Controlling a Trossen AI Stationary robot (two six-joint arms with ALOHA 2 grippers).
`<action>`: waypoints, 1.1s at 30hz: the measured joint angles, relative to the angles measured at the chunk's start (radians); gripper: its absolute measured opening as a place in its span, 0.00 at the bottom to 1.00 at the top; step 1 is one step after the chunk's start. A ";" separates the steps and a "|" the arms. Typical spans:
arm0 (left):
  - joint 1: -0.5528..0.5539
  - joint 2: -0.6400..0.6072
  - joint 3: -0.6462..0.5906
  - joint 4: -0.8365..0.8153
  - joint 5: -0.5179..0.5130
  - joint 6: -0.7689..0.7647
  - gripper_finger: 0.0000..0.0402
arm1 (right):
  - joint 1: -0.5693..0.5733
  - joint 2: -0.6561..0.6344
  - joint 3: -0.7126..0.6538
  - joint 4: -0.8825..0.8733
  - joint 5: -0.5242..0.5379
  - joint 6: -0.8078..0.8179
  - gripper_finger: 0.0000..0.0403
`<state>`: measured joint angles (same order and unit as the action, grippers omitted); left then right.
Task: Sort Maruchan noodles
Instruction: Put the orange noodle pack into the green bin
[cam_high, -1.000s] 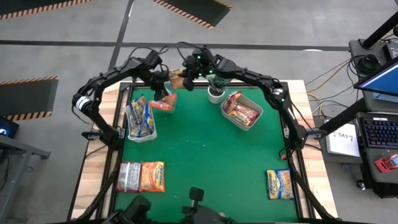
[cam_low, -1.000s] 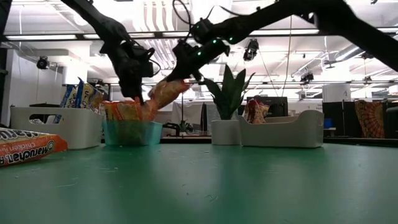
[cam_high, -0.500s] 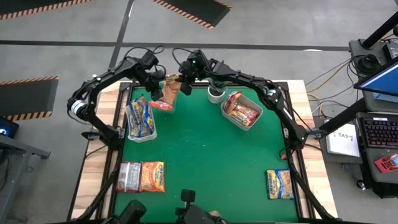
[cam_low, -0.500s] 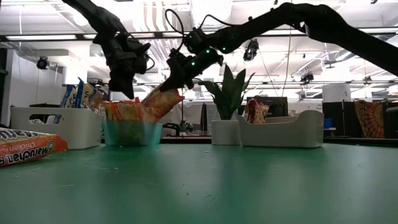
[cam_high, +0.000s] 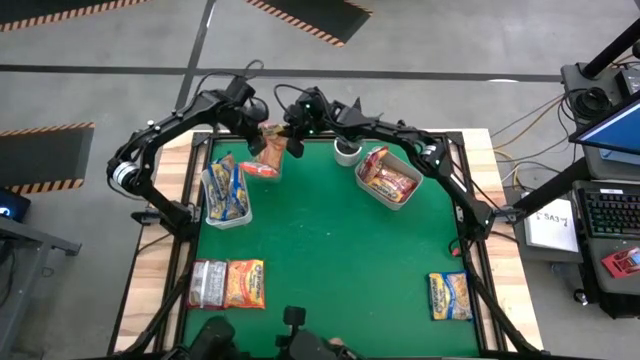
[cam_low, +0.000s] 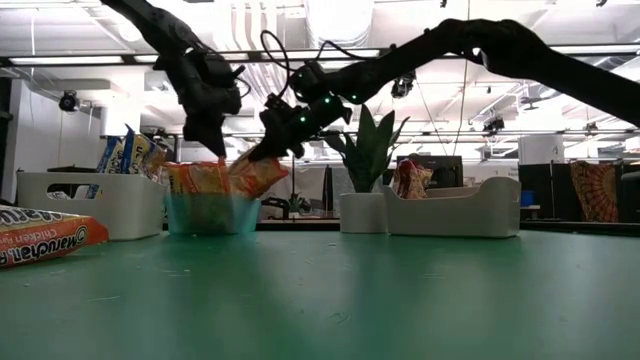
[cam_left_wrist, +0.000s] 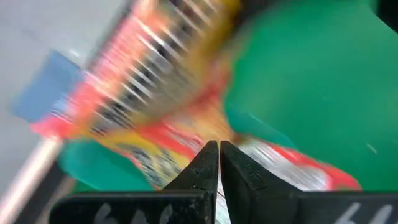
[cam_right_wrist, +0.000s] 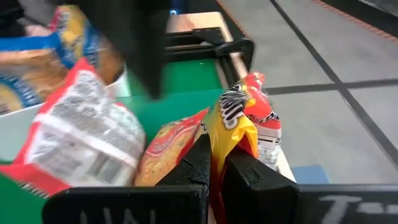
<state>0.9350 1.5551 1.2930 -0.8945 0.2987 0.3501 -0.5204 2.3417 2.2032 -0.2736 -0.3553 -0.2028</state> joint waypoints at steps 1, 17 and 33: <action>0.000 0.000 0.000 0.032 -0.020 -0.008 0.00 | 0.002 0.000 0.000 -0.004 -0.013 -0.015 0.02; 0.007 0.003 0.000 0.255 0.186 0.107 0.14 | 0.022 0.000 -0.002 -0.013 0.019 -0.097 0.14; 0.043 0.012 -0.027 0.336 0.110 0.218 0.50 | 0.027 0.000 -0.003 -0.009 0.022 -0.111 0.34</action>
<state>0.9777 1.5672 1.2665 -0.5582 0.4085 0.5682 -0.4931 2.3417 2.2005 -0.2829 -0.3338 -0.3141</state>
